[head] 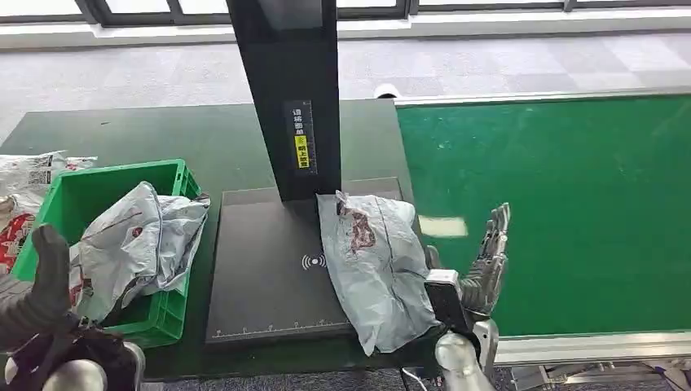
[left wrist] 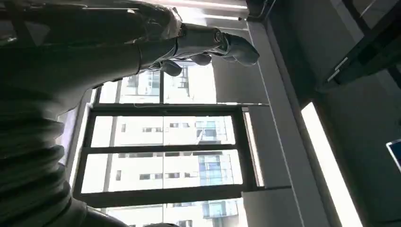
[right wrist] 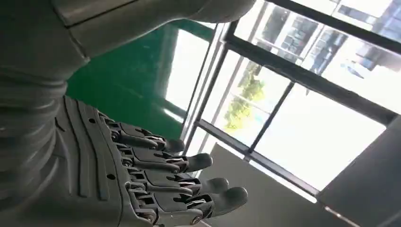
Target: Moved the parcel from conveyor to table for the left to box.
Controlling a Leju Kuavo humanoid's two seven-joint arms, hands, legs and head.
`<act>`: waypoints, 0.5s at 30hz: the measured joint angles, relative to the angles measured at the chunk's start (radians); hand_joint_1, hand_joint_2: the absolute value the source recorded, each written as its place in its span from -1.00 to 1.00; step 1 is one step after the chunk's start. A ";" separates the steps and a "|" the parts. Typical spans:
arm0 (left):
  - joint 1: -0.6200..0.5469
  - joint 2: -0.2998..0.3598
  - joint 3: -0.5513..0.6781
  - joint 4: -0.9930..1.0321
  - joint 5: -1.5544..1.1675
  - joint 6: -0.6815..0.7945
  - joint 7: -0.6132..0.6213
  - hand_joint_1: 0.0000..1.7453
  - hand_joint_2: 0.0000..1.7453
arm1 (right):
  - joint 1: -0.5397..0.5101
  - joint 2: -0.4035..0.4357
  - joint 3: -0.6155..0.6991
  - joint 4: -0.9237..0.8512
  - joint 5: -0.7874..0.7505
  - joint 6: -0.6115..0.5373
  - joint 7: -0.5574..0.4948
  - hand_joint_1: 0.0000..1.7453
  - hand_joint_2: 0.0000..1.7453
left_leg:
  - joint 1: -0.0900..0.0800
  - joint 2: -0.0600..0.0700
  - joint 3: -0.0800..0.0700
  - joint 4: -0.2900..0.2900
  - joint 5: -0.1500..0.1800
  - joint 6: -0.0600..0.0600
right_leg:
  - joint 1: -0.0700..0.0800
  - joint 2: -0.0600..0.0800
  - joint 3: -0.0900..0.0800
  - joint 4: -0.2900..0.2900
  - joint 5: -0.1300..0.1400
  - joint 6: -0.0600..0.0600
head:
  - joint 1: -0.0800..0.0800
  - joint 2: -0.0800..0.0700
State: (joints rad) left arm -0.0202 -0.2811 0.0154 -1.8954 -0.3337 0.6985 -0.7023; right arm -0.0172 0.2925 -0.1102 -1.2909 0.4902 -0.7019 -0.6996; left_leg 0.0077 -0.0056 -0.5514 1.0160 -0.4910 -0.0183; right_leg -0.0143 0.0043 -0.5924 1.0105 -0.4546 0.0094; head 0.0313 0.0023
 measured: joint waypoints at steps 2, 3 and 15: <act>-0.019 0.000 -0.022 0.053 -0.013 -0.002 0.000 -1.00 1.00 | 0.022 0.015 -0.007 -0.107 -0.018 0.000 -0.002 -1.00 1.00 | -0.001 0.000 0.000 0.000 0.000 0.000 | 0.000 0.000 0.000 0.000 0.000 0.000 | 0.000 0.000; -0.028 0.000 -0.035 0.082 -0.019 -0.006 0.000 -1.00 1.00 | 0.034 0.020 -0.011 -0.160 -0.031 0.000 -0.002 -1.00 1.00 | -0.001 0.000 0.001 0.000 0.000 0.000 | 0.000 0.000 0.000 0.000 0.000 0.000 | 0.000 0.000; -0.068 0.001 -0.113 0.275 -0.042 -0.014 0.002 -1.00 1.00 | 0.078 0.036 -0.013 -0.428 -0.073 0.001 -0.002 -1.00 1.00 | -0.001 0.002 0.001 0.000 0.000 0.000 | 0.000 0.001 0.001 0.000 0.001 0.000 | 0.000 0.000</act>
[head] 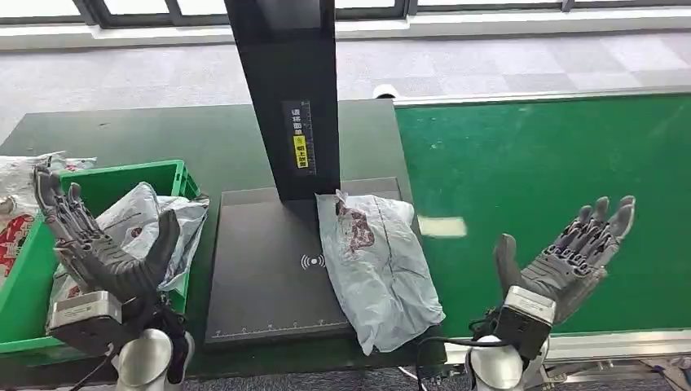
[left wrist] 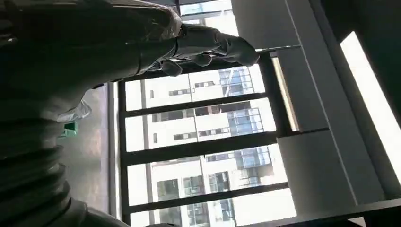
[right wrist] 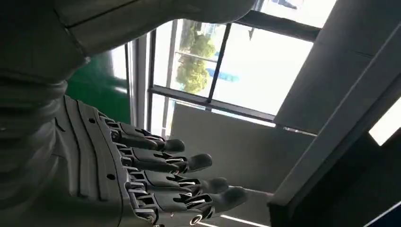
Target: Moved the parcel from conveyor to table for the left to box.
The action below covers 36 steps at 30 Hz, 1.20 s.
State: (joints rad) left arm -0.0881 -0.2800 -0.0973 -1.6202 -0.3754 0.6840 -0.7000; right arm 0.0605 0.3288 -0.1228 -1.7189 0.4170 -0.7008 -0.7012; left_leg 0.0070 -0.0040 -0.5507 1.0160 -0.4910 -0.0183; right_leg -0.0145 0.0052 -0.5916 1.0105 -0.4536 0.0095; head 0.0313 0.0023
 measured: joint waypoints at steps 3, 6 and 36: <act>0.000 0.002 -0.008 0.015 -0.024 -0.021 0.019 -1.00 1.00 | 0.002 0.000 0.000 -0.014 0.002 0.000 0.000 -1.00 1.00 | 0.000 0.000 0.000 0.000 0.000 0.000 | 0.000 0.000 0.000 0.000 0.000 0.000 | 0.000 0.000; 0.000 0.008 -0.023 0.033 -0.062 -0.047 0.045 -1.00 1.00 | 0.003 0.000 0.001 -0.026 0.002 0.000 0.000 -1.00 1.00 | 0.000 0.000 0.000 0.000 0.000 0.000 | 0.000 0.000 0.000 0.000 0.000 0.000 | 0.000 0.000; -0.160 -0.068 -0.259 0.667 -0.155 -0.267 0.112 -1.00 1.00 | -0.007 0.000 0.019 0.033 -0.031 0.002 0.000 -1.00 1.00 | 0.000 -0.001 0.000 0.000 0.000 0.000 | -0.001 0.000 0.000 0.000 0.000 0.000 | 0.000 0.000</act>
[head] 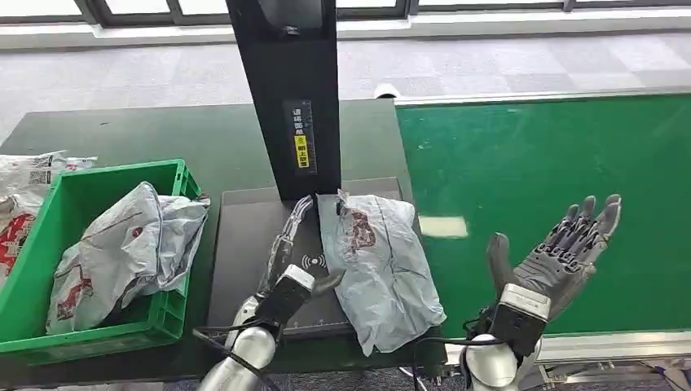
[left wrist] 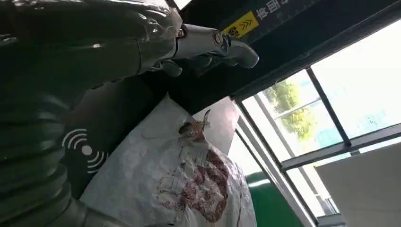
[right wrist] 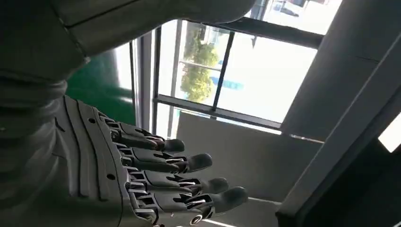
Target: Moved the parcel from conveyor to table for the left to box.
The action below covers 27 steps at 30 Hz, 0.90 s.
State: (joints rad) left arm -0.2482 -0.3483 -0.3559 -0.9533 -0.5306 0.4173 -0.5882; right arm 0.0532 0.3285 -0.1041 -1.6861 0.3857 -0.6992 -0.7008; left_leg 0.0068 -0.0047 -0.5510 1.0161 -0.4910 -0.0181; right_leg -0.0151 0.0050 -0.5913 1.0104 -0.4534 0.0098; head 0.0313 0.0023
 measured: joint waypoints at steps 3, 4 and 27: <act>-0.016 -0.002 -0.028 0.049 0.022 0.011 0.009 -1.00 1.00 | 0.000 0.000 0.000 0.000 0.001 0.000 0.000 -1.00 1.00 | 0.000 0.000 0.000 0.000 0.000 0.000 | 0.000 0.000 0.000 0.000 0.000 0.000 | 0.000 0.000; -0.021 -0.003 -0.037 0.067 0.032 0.012 0.015 -1.00 1.00 | 0.000 0.000 0.000 0.000 0.001 0.000 0.000 -1.00 1.00 | 0.000 0.000 0.000 0.000 0.000 0.000 | 0.000 0.000 0.000 0.000 0.000 0.000 | 0.000 0.000; -0.163 -0.027 -0.328 0.399 -0.040 0.021 0.322 1.00 1.00 | 0.000 0.000 0.000 0.000 -0.001 0.000 0.000 -1.00 1.00 | 0.000 -0.002 0.000 0.000 0.000 0.000 | 0.000 -0.001 0.002 0.000 0.000 0.000 | 0.000 0.000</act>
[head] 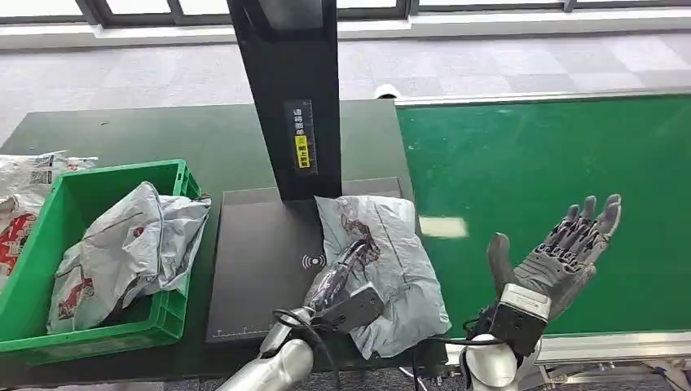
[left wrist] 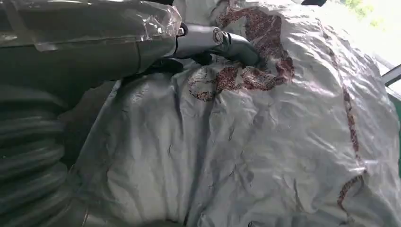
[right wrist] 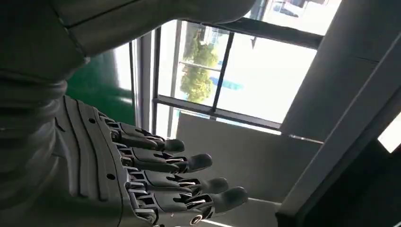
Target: Moved the parcel from conveyor to table for the left to box.
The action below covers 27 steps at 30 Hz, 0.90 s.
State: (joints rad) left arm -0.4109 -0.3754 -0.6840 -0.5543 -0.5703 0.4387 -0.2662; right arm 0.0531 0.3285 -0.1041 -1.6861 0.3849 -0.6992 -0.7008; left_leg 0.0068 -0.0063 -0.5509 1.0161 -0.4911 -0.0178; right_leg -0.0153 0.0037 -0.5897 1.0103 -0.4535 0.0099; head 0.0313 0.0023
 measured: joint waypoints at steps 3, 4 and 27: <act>-0.015 -0.003 -0.046 0.019 -0.038 0.003 0.045 1.00 1.00 | 0.000 0.000 0.000 0.000 -0.002 0.000 0.000 -1.00 1.00 | 0.000 -0.001 0.000 0.000 0.000 0.000 | 0.000 -0.001 0.001 0.000 0.000 0.000 | 0.000 0.000; -0.020 -0.004 -0.060 0.025 -0.051 0.006 0.059 1.00 1.00 | 0.000 0.000 0.000 0.000 -0.004 0.000 0.000 -1.00 1.00 | 0.000 -0.001 0.001 0.000 0.000 0.000 | 0.000 -0.001 0.002 0.000 0.000 0.000 | 0.000 0.000; -0.066 -0.011 -0.160 0.065 -0.143 0.089 0.113 1.00 1.00 | 0.001 0.000 0.000 0.000 -0.010 0.000 0.000 -1.00 1.00 | 0.000 0.000 0.006 0.000 -0.002 0.002 | 0.000 -0.001 0.006 0.000 -0.002 0.000 | 0.000 0.000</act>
State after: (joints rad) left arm -0.4770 -0.3864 -0.8438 -0.4891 -0.7138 0.5273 -0.1530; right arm 0.0538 0.3285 -0.1045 -1.6865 0.3750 -0.6996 -0.7008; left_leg 0.0068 -0.0065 -0.5449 1.0160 -0.4927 -0.0156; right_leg -0.0152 0.0030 -0.5833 1.0102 -0.4550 0.0103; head 0.0313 0.0023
